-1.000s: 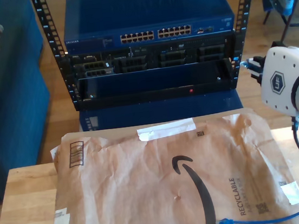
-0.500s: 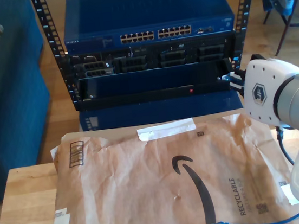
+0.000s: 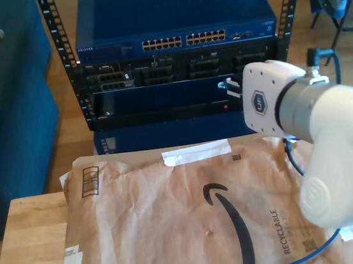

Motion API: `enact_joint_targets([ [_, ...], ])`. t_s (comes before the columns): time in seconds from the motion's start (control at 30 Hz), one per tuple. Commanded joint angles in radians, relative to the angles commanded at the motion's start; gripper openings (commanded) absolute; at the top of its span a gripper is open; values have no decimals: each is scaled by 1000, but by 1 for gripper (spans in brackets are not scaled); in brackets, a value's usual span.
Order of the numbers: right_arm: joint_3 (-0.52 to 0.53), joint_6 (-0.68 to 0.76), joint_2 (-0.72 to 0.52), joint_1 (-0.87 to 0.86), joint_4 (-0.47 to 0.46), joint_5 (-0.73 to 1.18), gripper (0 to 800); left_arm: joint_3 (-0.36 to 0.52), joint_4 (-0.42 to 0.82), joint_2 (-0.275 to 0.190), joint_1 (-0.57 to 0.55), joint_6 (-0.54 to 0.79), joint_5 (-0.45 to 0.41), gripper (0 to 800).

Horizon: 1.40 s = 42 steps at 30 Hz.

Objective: Grab the cable and plug it in

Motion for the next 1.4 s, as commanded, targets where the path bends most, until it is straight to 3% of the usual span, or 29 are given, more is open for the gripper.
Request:
enact_joint_targets([
  [0.27, -54, -5, 143, -3, -6, -60, 1, 0, 0, 0, 0, 0, 0, 800],
  [0.47, -58, -5, 146, -3, -6, -60, 1, 0, 0, 0, 0, 0, 0, 799],
  [0.77, -146, -8, 216, 5, -11, -60, 1, 0, 0, 0, 0, 0, 0, 800],
  [1.0, -140, -12, 247, 34, -46, -86, 4, 0, 0, 0, 0, 0, 0, 800],
  [1.1, -143, -11, 275, 34, -103, -133, 3, 0, 0, 0, 0, 0, 0, 799],
  [1.4, -129, -12, 331, 34, -100, -414, 4, 0, 0, 0, 0, 0, 0, 800],
])
